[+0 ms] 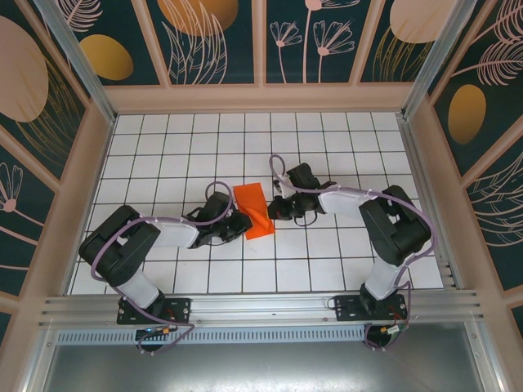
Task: Fold a paper plane with a square sheet of paper (pick it up from the middle)
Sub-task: Fold the triangle a second time at the center of the table.
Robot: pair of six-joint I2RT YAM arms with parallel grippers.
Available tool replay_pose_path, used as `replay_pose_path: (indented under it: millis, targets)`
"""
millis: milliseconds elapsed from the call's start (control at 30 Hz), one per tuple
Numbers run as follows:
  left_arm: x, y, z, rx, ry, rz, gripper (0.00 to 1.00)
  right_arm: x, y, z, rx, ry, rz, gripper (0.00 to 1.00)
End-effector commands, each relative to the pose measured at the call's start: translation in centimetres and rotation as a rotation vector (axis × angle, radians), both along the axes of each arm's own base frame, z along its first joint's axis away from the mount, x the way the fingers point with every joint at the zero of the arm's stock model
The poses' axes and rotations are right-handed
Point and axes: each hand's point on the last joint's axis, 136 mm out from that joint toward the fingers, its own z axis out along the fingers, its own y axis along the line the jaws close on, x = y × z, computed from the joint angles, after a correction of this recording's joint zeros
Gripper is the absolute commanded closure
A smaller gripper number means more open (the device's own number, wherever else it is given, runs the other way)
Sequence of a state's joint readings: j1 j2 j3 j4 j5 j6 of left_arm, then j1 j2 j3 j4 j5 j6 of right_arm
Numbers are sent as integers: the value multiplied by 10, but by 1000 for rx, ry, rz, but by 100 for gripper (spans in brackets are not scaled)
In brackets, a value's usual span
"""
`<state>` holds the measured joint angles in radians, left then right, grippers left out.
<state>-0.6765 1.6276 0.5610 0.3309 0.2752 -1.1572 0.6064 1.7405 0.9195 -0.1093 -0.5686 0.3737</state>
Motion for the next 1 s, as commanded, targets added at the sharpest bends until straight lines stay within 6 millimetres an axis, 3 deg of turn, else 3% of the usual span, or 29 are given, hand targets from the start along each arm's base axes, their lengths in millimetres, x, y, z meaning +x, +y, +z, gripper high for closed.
replay_pose_path:
  millis: [0,233,533,967]
  targets:
    - [-18,20,-15,97,59,8,80,-9,6,11,26,4,-4,100]
    - [-11,36,-8,206,17,3,81,-6,21,20,48,-20,9,100]
    - [5,19,48,55,-154,-1,83,18,28,1,-27,-70,54,100]
    - [12,-4,53,-48,-172,-43,84,29,29,-17,-71,-78,82,100]
